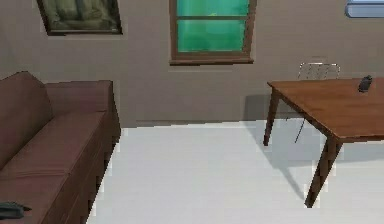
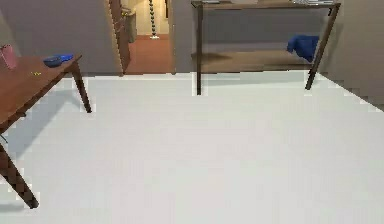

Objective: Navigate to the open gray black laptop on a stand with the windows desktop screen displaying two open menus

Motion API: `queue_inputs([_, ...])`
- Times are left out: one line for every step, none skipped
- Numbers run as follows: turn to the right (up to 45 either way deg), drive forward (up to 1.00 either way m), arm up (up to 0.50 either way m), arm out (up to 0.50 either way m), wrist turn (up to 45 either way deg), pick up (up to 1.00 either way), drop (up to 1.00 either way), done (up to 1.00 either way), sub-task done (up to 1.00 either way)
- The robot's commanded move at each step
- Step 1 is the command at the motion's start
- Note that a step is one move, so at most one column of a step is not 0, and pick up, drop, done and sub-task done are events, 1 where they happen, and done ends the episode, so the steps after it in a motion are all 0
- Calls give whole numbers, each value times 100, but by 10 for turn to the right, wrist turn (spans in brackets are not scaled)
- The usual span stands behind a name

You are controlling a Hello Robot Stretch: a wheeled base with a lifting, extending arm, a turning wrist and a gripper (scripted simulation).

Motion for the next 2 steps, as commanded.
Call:
queue_inputs([-450,0,0,0,0,0,0,0,0])
queue_inputs([0,0,0,0,0,0,0,100,0])
